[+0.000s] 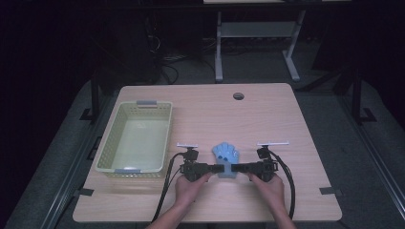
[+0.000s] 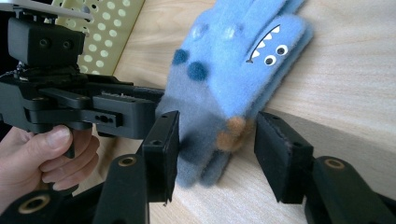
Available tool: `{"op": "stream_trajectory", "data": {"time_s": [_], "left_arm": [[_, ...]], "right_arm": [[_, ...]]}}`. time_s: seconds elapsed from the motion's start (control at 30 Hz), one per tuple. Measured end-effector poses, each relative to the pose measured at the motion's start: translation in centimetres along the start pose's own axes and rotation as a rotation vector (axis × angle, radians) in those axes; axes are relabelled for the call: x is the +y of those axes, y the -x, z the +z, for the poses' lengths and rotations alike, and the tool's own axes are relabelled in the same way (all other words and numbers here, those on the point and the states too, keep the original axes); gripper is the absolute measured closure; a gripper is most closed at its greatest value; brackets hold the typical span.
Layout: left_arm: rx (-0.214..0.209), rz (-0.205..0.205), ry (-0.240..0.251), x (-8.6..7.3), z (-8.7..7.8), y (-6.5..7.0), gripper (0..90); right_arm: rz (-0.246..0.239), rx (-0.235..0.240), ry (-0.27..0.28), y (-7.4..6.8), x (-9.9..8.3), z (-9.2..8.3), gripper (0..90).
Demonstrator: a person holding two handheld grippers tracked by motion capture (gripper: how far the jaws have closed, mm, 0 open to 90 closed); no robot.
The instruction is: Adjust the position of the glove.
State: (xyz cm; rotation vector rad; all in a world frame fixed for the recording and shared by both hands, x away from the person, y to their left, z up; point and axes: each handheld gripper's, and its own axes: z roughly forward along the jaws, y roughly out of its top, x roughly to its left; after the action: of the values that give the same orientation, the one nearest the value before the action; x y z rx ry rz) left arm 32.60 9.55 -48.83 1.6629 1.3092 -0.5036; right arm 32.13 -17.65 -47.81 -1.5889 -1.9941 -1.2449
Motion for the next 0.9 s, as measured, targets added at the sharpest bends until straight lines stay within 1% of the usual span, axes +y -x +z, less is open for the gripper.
{"op": "stream_trajectory", "data": {"time_s": [0.1, 0.23, 0.37, 0.43, 0.47, 0.77, 0.8, 0.9], "left_arm": [[-0.005, -0.008, 0.002, -0.07, 0.08, -0.04, 59.3], [-0.001, -0.003, -0.001, -0.08, 0.12, 0.01, 60.8], [0.000, -0.007, -0.006, -0.04, 0.13, 0.02, 60.9], [0.008, -0.003, -0.009, -0.02, 0.13, 0.11, 60.9], [0.008, -0.003, -0.008, 0.00, 0.18, 0.12, 61.0], [0.008, -0.007, -0.003, 0.06, 0.42, 0.13, 63.4], [0.011, 0.004, -0.005, 0.01, 0.46, 0.22, 63.5], [0.010, 0.002, -0.005, 0.01, 0.54, 0.22, 64.0]], "right_arm": [[0.013, 0.004, 0.008, 0.00, -0.11, 0.19, 54.6], [0.022, 0.003, 0.013, -0.02, -0.20, 0.30, 57.8], [0.034, 0.012, 0.023, 0.07, -0.35, 0.46, 60.7], [0.042, 0.021, 0.026, 0.09, -0.40, 0.56, 61.9], [0.053, 0.027, 0.032, 0.09, -0.47, 0.69, 63.1], [0.060, 0.034, 0.039, 0.09, -0.65, 0.93, 65.6], [0.058, 0.041, 0.033, 0.08, -0.67, 1.00, 66.0], [0.066, 0.053, 0.034, 0.18, -0.71, 1.06, 67.0]]}}
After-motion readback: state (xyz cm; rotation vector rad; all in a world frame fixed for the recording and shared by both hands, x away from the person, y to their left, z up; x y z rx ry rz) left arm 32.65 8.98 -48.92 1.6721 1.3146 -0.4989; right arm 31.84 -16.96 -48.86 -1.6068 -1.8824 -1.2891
